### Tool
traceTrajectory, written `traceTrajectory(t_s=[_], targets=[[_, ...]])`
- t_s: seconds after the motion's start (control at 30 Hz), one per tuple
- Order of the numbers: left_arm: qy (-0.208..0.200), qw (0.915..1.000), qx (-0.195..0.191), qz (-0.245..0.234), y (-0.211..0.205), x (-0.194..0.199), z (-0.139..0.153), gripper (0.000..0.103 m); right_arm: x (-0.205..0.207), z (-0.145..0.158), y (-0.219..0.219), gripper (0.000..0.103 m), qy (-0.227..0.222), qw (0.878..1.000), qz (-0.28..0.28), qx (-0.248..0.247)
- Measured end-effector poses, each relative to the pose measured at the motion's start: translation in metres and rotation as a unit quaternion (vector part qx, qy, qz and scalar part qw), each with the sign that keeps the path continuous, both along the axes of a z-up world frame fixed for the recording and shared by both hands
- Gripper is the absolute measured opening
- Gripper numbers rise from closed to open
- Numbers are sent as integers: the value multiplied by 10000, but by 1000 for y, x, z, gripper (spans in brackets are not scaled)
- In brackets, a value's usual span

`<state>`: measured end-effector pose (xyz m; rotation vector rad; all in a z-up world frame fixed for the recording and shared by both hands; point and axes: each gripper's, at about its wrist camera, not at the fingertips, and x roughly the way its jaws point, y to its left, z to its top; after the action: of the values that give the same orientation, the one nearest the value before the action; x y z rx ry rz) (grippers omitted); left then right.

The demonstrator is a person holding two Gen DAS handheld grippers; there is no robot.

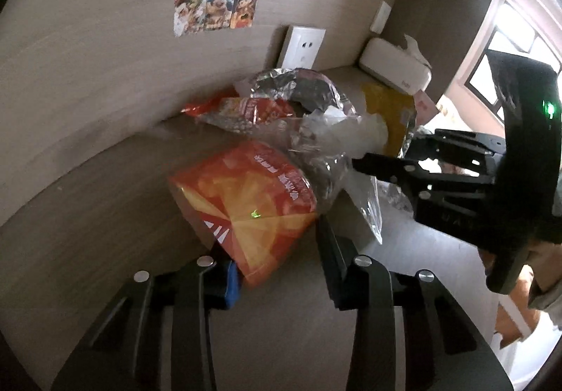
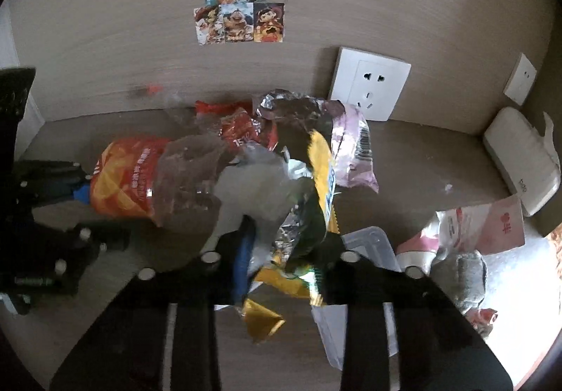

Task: Collect trash
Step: 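Grasp the orange-labelled bottle with the left gripper while the right grasps the yellow wrapper, then carry the bottle and wrapper bundle to the white bin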

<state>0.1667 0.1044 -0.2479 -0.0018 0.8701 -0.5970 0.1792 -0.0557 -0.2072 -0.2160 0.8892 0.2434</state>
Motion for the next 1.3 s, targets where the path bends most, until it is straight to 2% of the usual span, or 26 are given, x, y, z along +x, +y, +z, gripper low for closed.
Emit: traceTrajectory(t_s=[0.13, 0.3, 0.33, 0.5, 0.6, 0.77, 0.87, 1.07, 1.17, 1.3], targets=[[-111, 9997, 68, -196, -5, 1, 2, 31, 2, 0, -2, 25, -8, 10000, -89, 20], [-153, 9988, -122, -444, -13, -4, 13, 10, 1, 1, -4, 25, -139, 9997, -191, 19], [-223, 9989, -70, -417, -16, -6, 17, 1, 0, 1, -3, 25, -169, 9997, -185, 17], [-196, 9996, 96, -204, -16, -5, 19, 1, -10, 9, -5, 24, -397, 9989, -219, 82], [-278, 9995, 141, -78, -13, -12, 32, 1, -20, 23, -9, 23, -557, 9978, -266, 219], [-513, 9983, 241, 162, -12, -31, 63, 1, -43, 60, -17, 23, -887, 9945, -319, 451], [-696, 9969, 301, 215, -17, -43, 85, 1, -62, 96, -32, 23, -1147, 9901, -384, 717], [-1108, 9935, 242, -66, -51, -69, 130, 1, -101, 147, -81, 23, -1646, 9791, -679, 986], [-1278, 9912, 184, -291, -78, -84, 144, 1, -134, 170, -113, 23, -1890, 9738, -984, 792], [-1306, 9884, 7, -768, -129, -105, 150, 1, -175, 181, -156, 23, -1932, 9694, -1411, 549]])
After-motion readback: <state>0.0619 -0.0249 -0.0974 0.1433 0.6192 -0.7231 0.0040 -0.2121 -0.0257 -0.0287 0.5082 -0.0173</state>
